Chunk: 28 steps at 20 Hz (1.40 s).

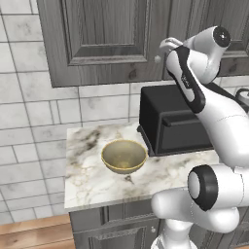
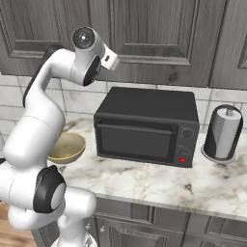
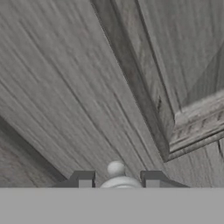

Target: Open the cabinet. Pick the mango and kiwi from the cabinet and place them into the bowl. Then close the cabinet.

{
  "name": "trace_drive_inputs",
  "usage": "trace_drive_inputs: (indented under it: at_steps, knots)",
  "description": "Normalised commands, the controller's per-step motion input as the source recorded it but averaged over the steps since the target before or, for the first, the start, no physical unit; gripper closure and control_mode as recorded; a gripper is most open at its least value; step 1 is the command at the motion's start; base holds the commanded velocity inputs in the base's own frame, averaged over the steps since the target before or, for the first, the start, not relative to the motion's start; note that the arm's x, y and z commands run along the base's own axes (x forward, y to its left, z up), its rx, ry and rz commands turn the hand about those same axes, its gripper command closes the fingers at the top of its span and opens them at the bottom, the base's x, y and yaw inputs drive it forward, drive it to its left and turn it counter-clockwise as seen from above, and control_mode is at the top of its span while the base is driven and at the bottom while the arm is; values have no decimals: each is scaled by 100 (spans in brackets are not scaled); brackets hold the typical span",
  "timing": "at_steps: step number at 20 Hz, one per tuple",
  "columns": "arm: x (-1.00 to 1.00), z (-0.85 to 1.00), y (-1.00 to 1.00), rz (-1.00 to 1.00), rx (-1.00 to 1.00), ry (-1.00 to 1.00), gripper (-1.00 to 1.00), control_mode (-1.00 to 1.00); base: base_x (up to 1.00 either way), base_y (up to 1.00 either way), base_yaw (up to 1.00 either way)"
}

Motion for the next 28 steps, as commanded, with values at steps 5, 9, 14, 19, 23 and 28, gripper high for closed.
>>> trace_drive_inputs:
  at_steps: [5,9,14,19,23,28]
  knots:
    - [0,-1,-2,0,0,1,100,-100,0,0,0]
    - [1,-4,-6,0,0,-1,100,-100,0,0,0]
    - [-5,0,-12,0,0,-8,100,-100,0,0,0]
    - [-27,0,-15,0,0,-8,100,-100,0,0,0]
    - [-35,3,-18,0,0,-3,100,-100,0,0,0]
    - [-44,6,-7,0,0,-3,100,-100,0,0,0]
